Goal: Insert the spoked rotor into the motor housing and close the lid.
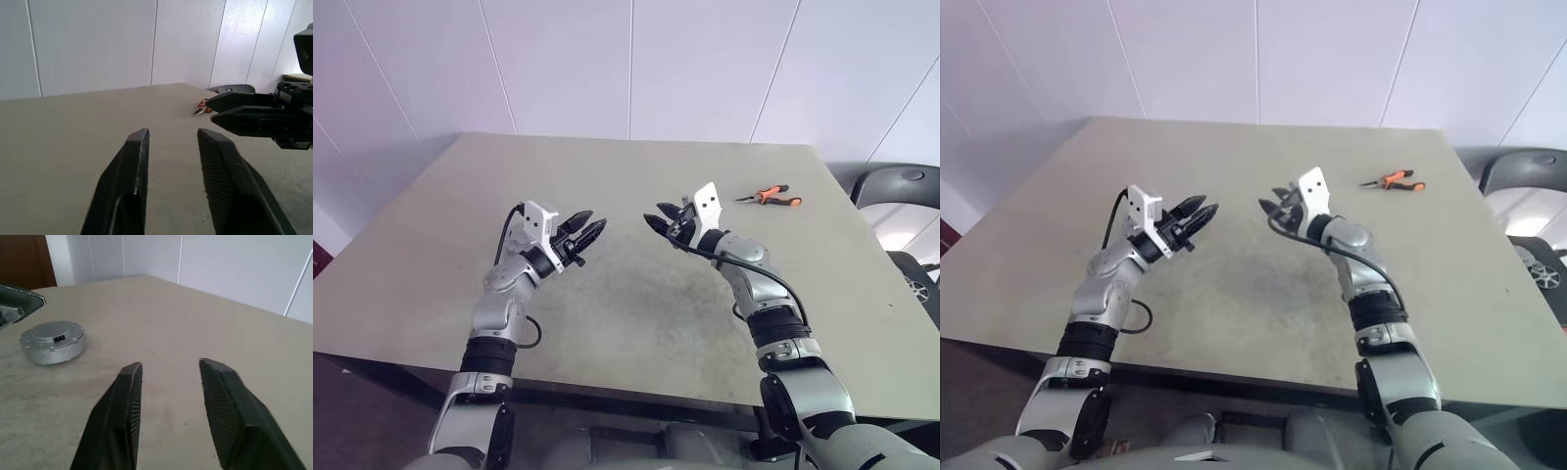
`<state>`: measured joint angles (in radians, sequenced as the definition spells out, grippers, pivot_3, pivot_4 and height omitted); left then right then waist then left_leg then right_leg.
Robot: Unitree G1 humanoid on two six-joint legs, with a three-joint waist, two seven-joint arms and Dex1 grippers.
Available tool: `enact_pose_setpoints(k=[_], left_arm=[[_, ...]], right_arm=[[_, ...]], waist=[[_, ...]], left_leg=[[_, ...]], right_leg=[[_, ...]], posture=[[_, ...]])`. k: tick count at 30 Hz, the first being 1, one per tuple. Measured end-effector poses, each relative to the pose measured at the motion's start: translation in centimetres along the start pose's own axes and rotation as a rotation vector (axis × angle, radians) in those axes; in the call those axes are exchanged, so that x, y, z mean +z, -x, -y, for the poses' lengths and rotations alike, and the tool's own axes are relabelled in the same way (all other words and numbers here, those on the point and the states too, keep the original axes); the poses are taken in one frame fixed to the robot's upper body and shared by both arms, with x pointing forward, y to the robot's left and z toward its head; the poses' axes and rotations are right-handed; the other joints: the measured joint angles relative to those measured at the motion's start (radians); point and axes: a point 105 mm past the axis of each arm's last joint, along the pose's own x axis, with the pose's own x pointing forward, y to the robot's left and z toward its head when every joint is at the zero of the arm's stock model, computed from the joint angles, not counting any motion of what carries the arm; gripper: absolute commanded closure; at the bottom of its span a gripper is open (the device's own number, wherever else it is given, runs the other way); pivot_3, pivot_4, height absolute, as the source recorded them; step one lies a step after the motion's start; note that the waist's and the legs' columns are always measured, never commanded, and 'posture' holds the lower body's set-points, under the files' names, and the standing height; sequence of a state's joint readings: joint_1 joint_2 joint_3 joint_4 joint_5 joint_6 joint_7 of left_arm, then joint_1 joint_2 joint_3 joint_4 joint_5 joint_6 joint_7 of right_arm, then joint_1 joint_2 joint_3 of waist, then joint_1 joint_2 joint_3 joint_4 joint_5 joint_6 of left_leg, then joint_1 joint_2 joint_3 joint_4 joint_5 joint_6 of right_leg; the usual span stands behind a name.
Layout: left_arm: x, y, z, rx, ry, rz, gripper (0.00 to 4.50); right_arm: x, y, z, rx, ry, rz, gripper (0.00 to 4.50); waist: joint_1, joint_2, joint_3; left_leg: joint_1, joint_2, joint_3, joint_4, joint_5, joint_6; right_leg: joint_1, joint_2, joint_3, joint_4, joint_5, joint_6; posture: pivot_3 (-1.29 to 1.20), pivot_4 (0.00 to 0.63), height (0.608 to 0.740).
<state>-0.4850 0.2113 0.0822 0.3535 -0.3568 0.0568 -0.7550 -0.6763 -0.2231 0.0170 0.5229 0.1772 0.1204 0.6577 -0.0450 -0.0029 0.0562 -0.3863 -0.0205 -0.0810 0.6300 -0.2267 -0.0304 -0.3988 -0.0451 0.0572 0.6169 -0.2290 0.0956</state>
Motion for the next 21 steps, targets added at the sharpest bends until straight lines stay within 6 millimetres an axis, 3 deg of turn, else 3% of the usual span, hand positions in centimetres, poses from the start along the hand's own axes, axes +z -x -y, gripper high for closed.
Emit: enact_pose_setpoints(k=[5, 7, 21], left_arm=[[0.0, -0.1, 0.1, 0.003, 0.007, 0.005, 0.81], [0.0, -0.1, 0.1, 0.006, 0.008, 0.005, 0.07], [-0.6, 0.5, 0.2, 0.044, 0.002, -0.008, 0.03]], right_arm=[[0.0, 0.0, -0.1, 0.006, -0.007, 0.001, 0.27], [0.0, 0.0, -0.1, 0.008, -0.009, 0.002, 0.00], [0.6, -1.1, -1.2, 0.065, -0.024, 0.019, 0.00]], waist=[[0.000, 0.000, 0.000], [0.000, 0.000, 0.000], [0.000, 0.000, 0.000]], left_leg=[[0.000, 0.000, 0.000, 0.000, 0.000, 0.000], [0.001, 0.000, 0.000, 0.000, 0.000, 0.000], [0.002, 0.000, 0.000, 0.000, 0.000, 0.000]], right_leg=[[0.000, 0.000, 0.000, 0.000, 0.000, 0.000], [0.001, 0.000, 0.000, 0.000, 0.000, 0.000], [0.002, 0.000, 0.000, 0.000, 0.000, 0.000]], posture=[[0.00, 0.000, 0.740], [0.00, 0.000, 0.740], [0.00, 0.000, 0.740]])
